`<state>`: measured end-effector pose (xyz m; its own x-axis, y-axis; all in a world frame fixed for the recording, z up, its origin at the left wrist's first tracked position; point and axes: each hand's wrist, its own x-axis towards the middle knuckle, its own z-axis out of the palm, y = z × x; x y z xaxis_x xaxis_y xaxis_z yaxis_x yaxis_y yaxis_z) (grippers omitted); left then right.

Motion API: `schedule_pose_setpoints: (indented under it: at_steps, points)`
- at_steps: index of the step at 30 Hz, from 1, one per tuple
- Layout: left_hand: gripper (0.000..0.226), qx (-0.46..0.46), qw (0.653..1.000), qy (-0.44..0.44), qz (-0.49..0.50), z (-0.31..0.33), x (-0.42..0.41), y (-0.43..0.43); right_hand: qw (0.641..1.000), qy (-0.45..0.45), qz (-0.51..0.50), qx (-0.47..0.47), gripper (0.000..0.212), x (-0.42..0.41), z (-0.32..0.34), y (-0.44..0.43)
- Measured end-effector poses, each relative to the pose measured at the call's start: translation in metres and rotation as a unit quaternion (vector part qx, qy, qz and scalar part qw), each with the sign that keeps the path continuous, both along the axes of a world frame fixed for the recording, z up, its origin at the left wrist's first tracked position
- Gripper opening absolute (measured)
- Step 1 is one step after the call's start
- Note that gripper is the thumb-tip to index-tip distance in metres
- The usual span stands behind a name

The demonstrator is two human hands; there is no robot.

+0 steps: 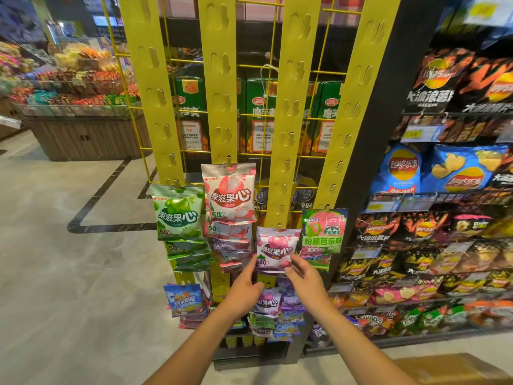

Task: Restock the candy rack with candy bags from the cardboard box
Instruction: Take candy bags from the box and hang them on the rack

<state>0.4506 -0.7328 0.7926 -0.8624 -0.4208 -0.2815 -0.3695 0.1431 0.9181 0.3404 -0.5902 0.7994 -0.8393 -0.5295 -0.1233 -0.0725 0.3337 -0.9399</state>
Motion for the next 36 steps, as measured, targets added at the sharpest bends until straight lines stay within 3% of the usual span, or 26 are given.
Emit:
schedule_pose_setpoints:
  at_steps: [7,11,17,20,25,27,30,36]
  points:
    - [0.077,-0.006,1.000,-0.006,-0.013,0.006,0.005,-0.002,0.999,0.013,0.003,0.029,0.058,0.002,0.001,0.001]
    - [0.072,-0.067,0.997,0.011,-0.028,0.010,0.017,-0.003,0.999,0.023,-0.010,0.032,0.057,0.007,0.003,0.003]
    - [0.069,-0.204,0.976,0.040,-0.056,0.004,0.040,-0.016,0.997,0.049,-0.044,0.039,0.036,0.021,0.007,0.004]
    - [0.071,-0.304,0.947,0.032,-0.098,-0.002,0.050,-0.026,0.994,0.079,-0.057,0.059,0.034,0.034,0.011,0.008]
    - [0.076,-0.465,0.868,0.026,-0.172,0.002,0.063,-0.033,0.970,0.180,-0.062,0.149,0.043,0.058,0.011,0.030]
    - [0.083,-0.494,0.843,0.017,-0.212,-0.001,0.066,-0.034,0.959,0.207,-0.058,0.184,0.047,0.067,0.007,0.045]
    - [0.076,-0.534,0.807,0.011,-0.254,-0.009,0.066,-0.028,0.948,0.214,-0.075,0.225,0.055,0.082,0.005,0.068]
    - [0.072,-0.567,0.777,0.055,-0.269,-0.009,0.064,0.014,0.920,0.248,-0.105,0.284,0.061,0.097,0.012,0.123]
